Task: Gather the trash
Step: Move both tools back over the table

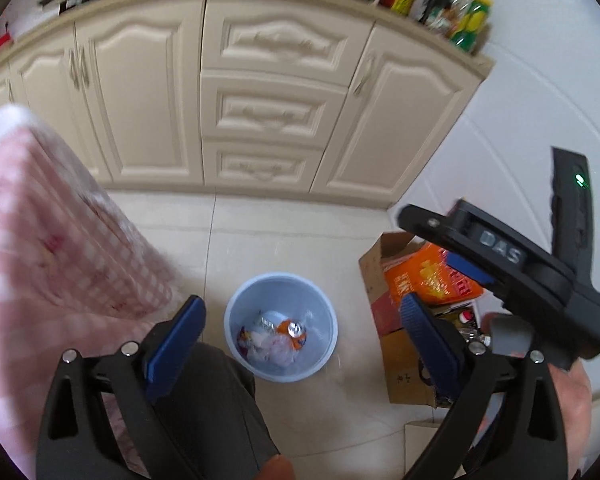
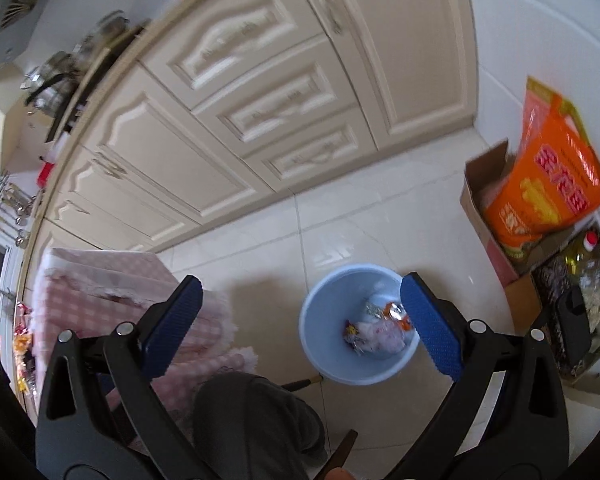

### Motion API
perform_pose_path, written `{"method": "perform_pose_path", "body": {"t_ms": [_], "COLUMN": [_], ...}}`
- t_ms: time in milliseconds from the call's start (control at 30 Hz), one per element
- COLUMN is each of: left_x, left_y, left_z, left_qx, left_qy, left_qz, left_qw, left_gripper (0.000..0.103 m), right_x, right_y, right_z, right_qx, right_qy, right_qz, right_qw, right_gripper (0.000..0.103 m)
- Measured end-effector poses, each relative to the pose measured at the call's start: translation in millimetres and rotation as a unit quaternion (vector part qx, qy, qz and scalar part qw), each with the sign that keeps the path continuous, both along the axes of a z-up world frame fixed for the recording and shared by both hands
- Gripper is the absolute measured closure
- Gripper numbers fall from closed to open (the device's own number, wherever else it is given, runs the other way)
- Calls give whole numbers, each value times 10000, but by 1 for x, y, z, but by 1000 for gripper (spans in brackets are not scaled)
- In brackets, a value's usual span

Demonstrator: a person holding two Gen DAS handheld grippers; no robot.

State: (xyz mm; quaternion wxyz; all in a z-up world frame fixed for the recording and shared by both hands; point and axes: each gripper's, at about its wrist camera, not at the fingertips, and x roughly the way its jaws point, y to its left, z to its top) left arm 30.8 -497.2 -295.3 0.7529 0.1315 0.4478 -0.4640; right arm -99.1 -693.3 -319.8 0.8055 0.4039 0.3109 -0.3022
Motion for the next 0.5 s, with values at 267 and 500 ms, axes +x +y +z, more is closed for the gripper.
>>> {"method": "perform_pose_path", "body": {"t_ms": [267, 500], "left_x": [-4, 14], "left_y": [68, 142], "left_z": [81, 131], "left_qx": [-687, -1050], "left_qy": [-674, -1102], "left_qz": [143, 634], "left_qw": [9953, 9863], "left_gripper": [7, 7], "right_x": [20, 45], "right_y": [50, 115], "right_z": [84, 150], "right_qx": [-634, -1112], "right_qy": [-551, -1067], "right_qz": [444, 1029], "right_qw": [9955, 9827], "right_gripper": [6, 6]}}
